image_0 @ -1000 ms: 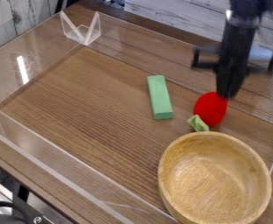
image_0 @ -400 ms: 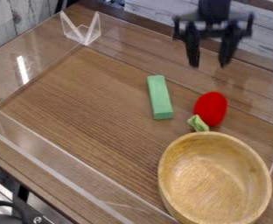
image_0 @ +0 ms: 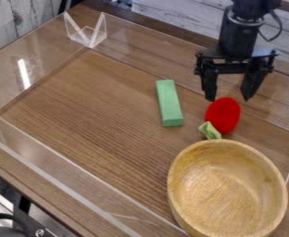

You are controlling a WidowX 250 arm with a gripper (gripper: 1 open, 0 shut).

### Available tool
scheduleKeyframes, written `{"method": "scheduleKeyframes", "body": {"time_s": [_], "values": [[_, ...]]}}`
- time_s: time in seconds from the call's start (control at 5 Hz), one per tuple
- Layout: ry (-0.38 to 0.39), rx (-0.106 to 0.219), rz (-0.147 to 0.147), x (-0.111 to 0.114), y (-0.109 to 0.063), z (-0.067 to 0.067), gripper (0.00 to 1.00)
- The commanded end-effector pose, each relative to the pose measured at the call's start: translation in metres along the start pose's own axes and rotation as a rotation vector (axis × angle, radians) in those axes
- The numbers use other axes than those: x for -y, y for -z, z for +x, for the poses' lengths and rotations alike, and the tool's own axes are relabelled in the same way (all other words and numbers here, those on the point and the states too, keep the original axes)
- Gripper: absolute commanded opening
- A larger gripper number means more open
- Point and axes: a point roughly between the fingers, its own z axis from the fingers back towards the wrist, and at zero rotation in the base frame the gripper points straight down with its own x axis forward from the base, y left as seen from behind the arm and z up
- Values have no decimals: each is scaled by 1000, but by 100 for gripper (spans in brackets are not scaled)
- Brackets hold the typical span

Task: Move the red object to the left side of the table

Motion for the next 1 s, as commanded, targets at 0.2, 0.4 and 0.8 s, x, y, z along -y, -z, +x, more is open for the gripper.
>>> {"method": "scheduleKeyframes", "body": {"time_s": [0.2,0.4,0.8], "values": [[21,36,3,-4,-8,-7,100],[37,33,17,-9,-7,-8,100],[27,31,-10,-24,-15,-7,0]]}}
